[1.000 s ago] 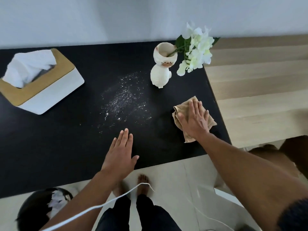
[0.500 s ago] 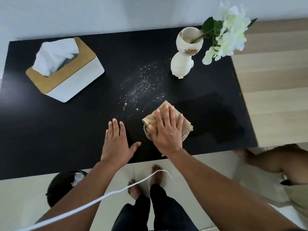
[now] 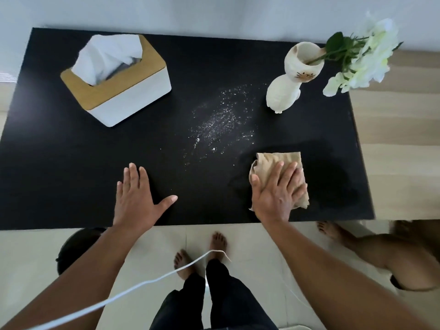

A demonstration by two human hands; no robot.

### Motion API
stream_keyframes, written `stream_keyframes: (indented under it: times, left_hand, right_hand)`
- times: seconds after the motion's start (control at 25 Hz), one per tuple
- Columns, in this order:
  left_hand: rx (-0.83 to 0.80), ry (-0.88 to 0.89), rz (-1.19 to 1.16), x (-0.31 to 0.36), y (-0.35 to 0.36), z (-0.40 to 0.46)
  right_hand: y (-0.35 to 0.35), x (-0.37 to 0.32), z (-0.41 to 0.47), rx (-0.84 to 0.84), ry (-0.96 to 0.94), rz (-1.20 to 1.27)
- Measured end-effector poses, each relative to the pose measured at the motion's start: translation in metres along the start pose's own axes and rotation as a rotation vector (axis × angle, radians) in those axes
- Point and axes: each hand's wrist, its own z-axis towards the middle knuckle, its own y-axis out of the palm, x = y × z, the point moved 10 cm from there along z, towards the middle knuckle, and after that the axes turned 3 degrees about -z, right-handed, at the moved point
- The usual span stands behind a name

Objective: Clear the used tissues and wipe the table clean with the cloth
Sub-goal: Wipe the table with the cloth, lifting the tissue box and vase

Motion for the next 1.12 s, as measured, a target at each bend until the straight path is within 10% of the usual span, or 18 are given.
stream_keyframes:
  times: [0.36,0.72,0.92,1.12]
  left_hand:
    - [-0.06,0.1,0.027,-0.002,-0.003,-0.001]
    - [0.013,0.22,0.035,-0.015,-0.006,-0.002]
    - [-0.022,0.247,0.057,-0.021,-0.013,0.004]
    - [0.002,0.092,-0.019,-0.065,-0.028,0.019]
  right_hand:
    - [0.023,-0.115,-0.034,-0.035,-0.335,-0.005]
    - [0.021,-0.063,-0.06,-0.066,0.002,0.012]
    - [0.038,-0.176,-0.083,-0.146,-0.314,-0.019]
    - [0.028,-0.13,-0.097,-0.046,-0.477,-0.066]
